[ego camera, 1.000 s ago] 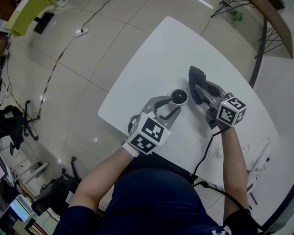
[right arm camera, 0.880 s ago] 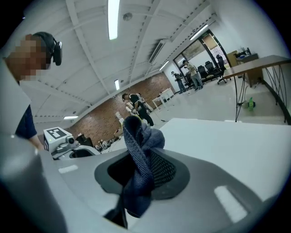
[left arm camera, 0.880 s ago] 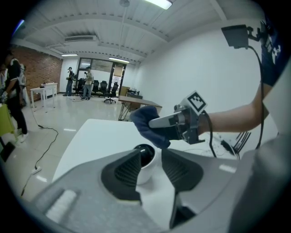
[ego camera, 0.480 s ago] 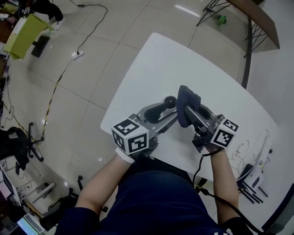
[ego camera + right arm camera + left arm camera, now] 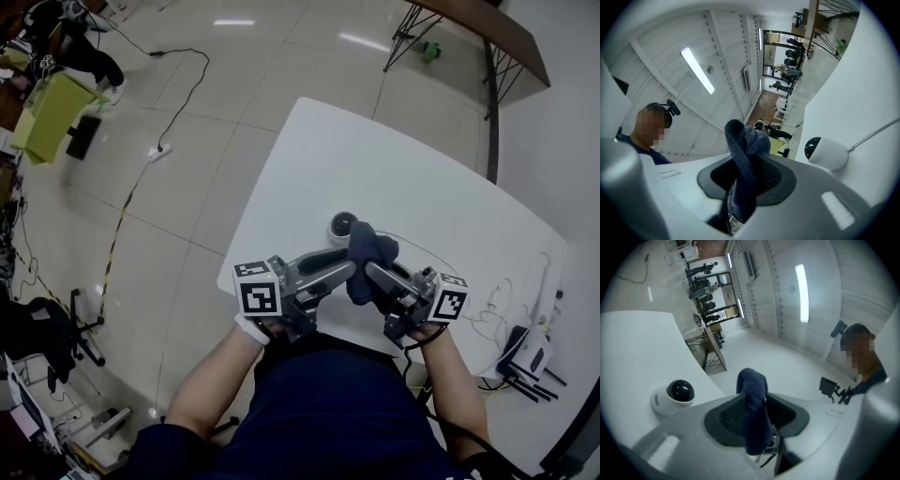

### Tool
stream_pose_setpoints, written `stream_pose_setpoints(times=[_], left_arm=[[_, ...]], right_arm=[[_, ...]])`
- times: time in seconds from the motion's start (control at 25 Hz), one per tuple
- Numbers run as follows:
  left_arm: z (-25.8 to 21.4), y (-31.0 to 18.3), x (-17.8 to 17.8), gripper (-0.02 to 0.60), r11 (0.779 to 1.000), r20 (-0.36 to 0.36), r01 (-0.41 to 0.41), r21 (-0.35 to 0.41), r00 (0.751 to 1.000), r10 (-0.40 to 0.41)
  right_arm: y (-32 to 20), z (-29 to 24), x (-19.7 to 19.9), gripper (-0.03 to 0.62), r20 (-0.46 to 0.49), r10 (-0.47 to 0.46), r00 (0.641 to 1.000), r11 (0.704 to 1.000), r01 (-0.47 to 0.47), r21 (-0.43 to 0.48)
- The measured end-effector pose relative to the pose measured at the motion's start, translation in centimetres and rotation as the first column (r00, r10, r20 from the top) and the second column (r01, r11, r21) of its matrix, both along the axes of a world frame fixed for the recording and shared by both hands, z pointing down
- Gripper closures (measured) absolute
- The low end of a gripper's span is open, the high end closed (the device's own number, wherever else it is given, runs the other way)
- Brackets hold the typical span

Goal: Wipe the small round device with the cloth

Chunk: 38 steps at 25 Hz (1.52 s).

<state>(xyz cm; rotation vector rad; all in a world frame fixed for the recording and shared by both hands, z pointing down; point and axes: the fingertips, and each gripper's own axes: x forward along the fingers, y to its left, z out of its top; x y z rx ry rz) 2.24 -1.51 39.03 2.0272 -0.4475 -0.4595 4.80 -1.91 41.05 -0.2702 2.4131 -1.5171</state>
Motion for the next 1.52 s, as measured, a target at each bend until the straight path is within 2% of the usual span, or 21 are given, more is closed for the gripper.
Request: stream_pose_setpoints(times=[0.08, 0.16, 0.2, 0.32, 0.44, 0.72, 0.84, 1.0, 1.08, 1.16, 1.2, 1.28, 1.32, 1.4, 1.48, 1.52], left_arm=[[0.2, 0.8, -0.1, 0.443, 1.000, 0.004, -0.019, 0.004, 1.000, 0.019], [0.9, 1.1, 0.0, 0.409, 0.999, 0.057, -0.031, 0.016, 0.998, 0.030], [1.3, 1.1, 0.1, 0.371, 0.999, 0.081, -0.035, 0.022, 0.996, 0.033], [1.5, 1.2, 0.0, 0.359, 0.998, 0.094, -0.050, 0.025, 0.994, 0.048], [1.2, 1.5, 0.1, 0.391, 0.997, 0.078, -0.074, 0.036, 0.994, 0.071], [1.4, 1.6, 0.5, 0.379, 0.993, 0.020, -0.105, 0.055, 0.994, 0.104], [2.0, 1.6, 0.8, 0.458, 0.992, 0.062, -0.117, 0.056, 0.992, 0.114], [2.3, 1.2, 0.6, 0.474, 0.994, 0.087, -0.098, 0.048, 0.992, 0.093], [2.7, 0.5, -0.2, 0.477, 0.995, 0.152, -0.073, 0.062, 0.986, 0.063], [4.0, -0.8, -1.4, 0.480, 0.997, 0.287, -0.044, 0.069, 0.958, 0.022], [4.9, -1.6, -2.0, 0.480, 0.997, 0.376, -0.033, 0.070, 0.927, 0.004], [6.5, -3.3, -3.2, 0.480, 0.996, 0.536, -0.022, 0.085, 0.844, -0.026], [6.8, -4.1, -3.6, 0.480, 0.995, 0.589, -0.029, 0.100, 0.807, -0.036], [6.6, -5.1, -3.5, 0.480, 0.988, 0.656, -0.071, 0.135, 0.754, -0.036], [6.5, -5.5, -2.3, 0.480, 0.976, 0.719, -0.159, 0.152, 0.695, 0.001], [6.7, -5.4, -1.5, 0.480, 0.965, 0.756, -0.219, 0.147, 0.654, 0.033]], right_arm=[[0.9, -0.1, -0.3, 0.491, 0.010, -0.007, 1.000, 1.000, 0.007, -0.002], [1.4, -0.1, -0.5, 0.487, -0.006, -0.011, 1.000, 1.000, 0.011, 0.009], [1.5, -0.1, -0.6, 0.487, -0.015, -0.011, 1.000, 1.000, 0.011, 0.013], [1.7, 0.0, -0.8, 0.487, -0.029, 0.000, 1.000, 1.000, 0.001, 0.010], [1.7, 0.2, -0.8, 0.482, -0.039, 0.007, 0.999, 1.000, -0.007, 0.001], [2.0, 0.3, -0.4, 0.461, -0.010, 0.045, 0.999, 0.998, -0.045, -0.036], [1.8, 0.3, -0.3, 0.425, -0.023, 0.075, 0.997, 0.997, -0.076, -0.032], [0.7, 0.5, 1.1, 0.424, -0.043, 0.188, 0.981, 0.982, -0.189, -0.024], [-0.1, 0.7, 2.3, 0.425, -0.050, 0.263, 0.963, 0.964, -0.265, -0.026], [-0.7, 1.2, 3.3, 0.434, -0.072, 0.318, 0.945, 0.947, -0.320, -0.026], [-0.9, 1.6, 3.7, 0.447, -0.091, 0.335, 0.938, 0.941, -0.338, -0.025], [-0.9, 2.3, 4.1, 0.465, -0.134, 0.353, 0.926, 0.933, -0.358, -0.018], [-0.9, 2.7, 4.2, 0.471, -0.151, 0.360, 0.921, 0.930, -0.366, -0.015], [-0.6, 3.0, 4.1, 0.477, -0.160, 0.372, 0.914, 0.925, -0.380, -0.021], [-0.3, 3.3, 4.1, 0.480, -0.160, 0.382, 0.910, 0.920, -0.391, -0.026], [-0.2, 3.4, 4.1, 0.482, -0.165, 0.385, 0.908, 0.919, -0.393, -0.023]])
